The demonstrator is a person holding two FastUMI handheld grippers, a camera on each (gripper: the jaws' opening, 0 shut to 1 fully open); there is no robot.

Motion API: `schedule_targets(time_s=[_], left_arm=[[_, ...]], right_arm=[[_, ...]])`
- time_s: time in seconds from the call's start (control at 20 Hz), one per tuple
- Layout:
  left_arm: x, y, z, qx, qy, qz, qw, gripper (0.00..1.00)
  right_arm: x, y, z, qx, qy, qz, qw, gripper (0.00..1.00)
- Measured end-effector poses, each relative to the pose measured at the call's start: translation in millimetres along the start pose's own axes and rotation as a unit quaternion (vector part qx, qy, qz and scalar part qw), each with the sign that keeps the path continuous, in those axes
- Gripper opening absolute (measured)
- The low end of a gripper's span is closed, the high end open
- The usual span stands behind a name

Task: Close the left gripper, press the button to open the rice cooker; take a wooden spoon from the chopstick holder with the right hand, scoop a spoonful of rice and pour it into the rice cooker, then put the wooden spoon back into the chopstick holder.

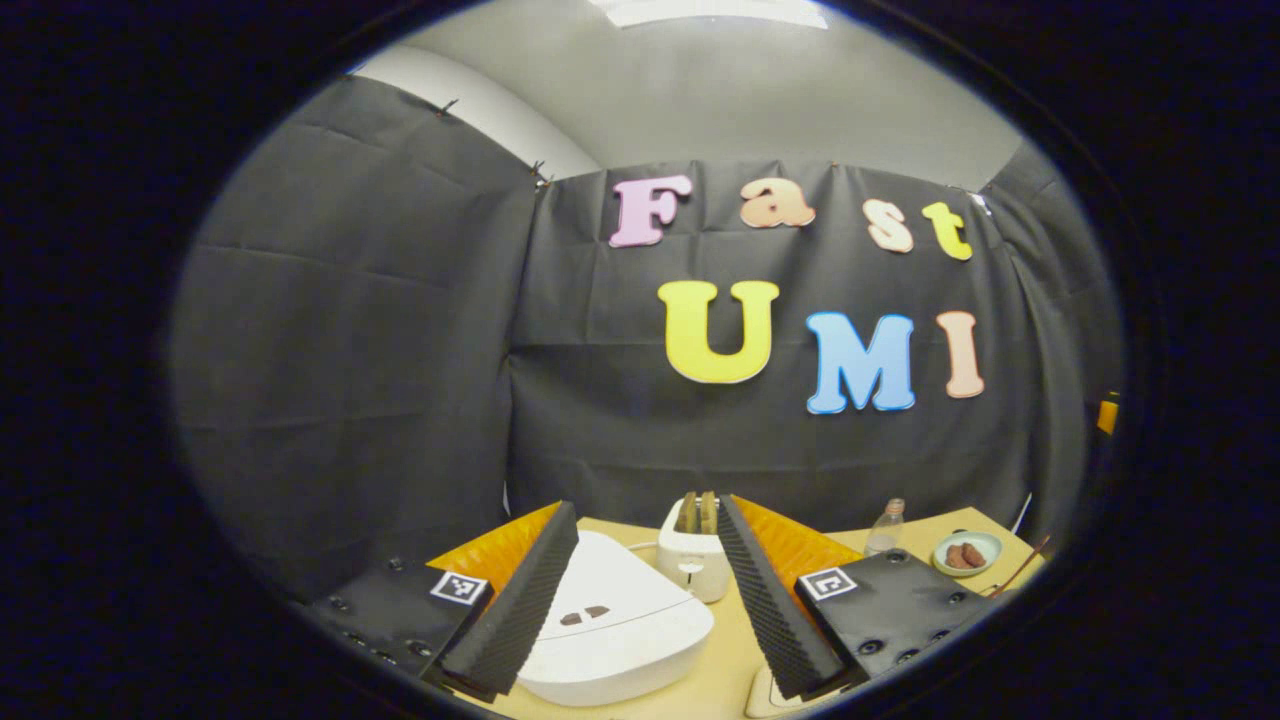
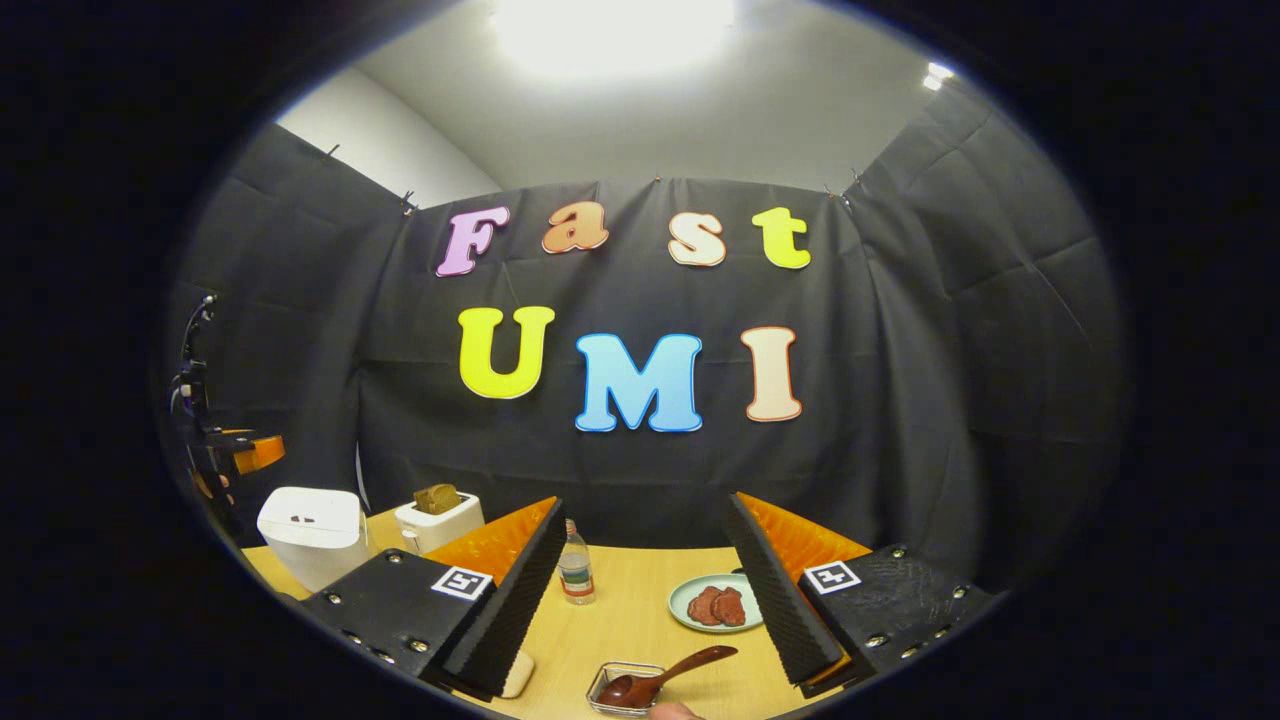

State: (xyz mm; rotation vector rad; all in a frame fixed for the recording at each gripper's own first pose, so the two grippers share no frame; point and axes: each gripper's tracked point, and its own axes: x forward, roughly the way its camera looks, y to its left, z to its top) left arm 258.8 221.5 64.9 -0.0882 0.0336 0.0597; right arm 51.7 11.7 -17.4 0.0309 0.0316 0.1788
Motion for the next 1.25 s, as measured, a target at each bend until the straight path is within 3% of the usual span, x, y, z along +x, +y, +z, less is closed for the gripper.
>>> schedule_targets(time_s=[0.3,0.45,0.55,0.6,0.9,1.25], left_arm=[[-54,-28,49,0.012,-0.064,-0.05,0.997,0.97],[-69,-34,56,-0.006,-0.074,-0.061,0.995,0.95],[-78,-41,50,-0.016,-0.066,-0.06,0.996,0.99],[-79,-39,45,-0.015,-0.063,-0.057,0.996,0.95],[-87,-33,37,0.014,-0.052,-0.044,0.998,0.98],[-88,-22,41,0.003,-0.059,-0.045,0.997,0.98]], right_arm=[[0,30,-1,-0.007,-0.01,0.008,1.0,0.98],[-2,40,1,0.006,-0.014,0.01,1.0,0.98],[-3,46,2,0.004,-0.016,0.012,1.0,0.98],[-2,49,2,0.002,-0.018,0.016,1.0,0.98],[3,71,20,0.006,-0.027,0.026,0.999,0.98],[3,84,25,0.001,-0.03,0.031,0.999,0.97]])
